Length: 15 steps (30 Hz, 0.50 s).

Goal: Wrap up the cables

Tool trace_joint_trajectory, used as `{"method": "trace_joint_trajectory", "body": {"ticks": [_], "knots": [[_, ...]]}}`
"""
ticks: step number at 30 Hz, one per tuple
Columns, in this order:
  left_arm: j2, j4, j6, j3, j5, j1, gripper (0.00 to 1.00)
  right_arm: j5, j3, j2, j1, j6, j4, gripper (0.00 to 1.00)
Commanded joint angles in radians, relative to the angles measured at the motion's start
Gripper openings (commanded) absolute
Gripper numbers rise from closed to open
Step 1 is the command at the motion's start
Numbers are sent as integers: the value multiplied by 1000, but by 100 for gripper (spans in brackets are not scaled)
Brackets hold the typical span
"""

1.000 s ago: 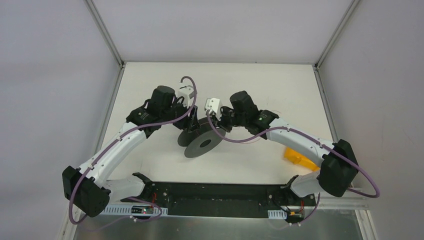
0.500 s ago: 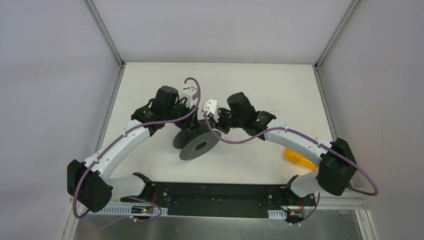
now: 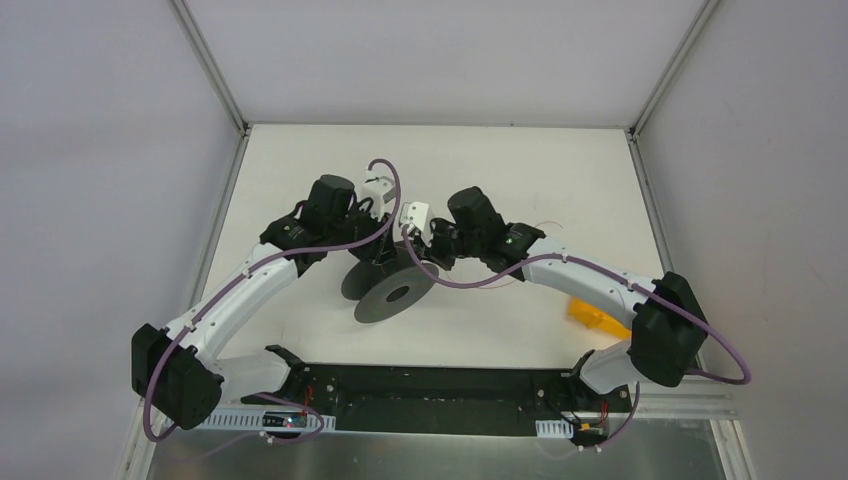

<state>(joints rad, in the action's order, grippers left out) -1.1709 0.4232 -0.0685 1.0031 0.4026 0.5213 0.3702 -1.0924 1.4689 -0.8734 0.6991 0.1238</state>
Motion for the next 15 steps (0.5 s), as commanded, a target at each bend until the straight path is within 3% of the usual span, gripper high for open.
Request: {"method": "trace_joint_trajectory", "body": {"ticks": [1,15], "knots": [[46,0,31,-24,-18,-10,35,3,-43,-3,-6,-18,-35,0],[50,70,59,-27,-55,-9,20,33,-59,23,-7,-20,-35,0]]}}
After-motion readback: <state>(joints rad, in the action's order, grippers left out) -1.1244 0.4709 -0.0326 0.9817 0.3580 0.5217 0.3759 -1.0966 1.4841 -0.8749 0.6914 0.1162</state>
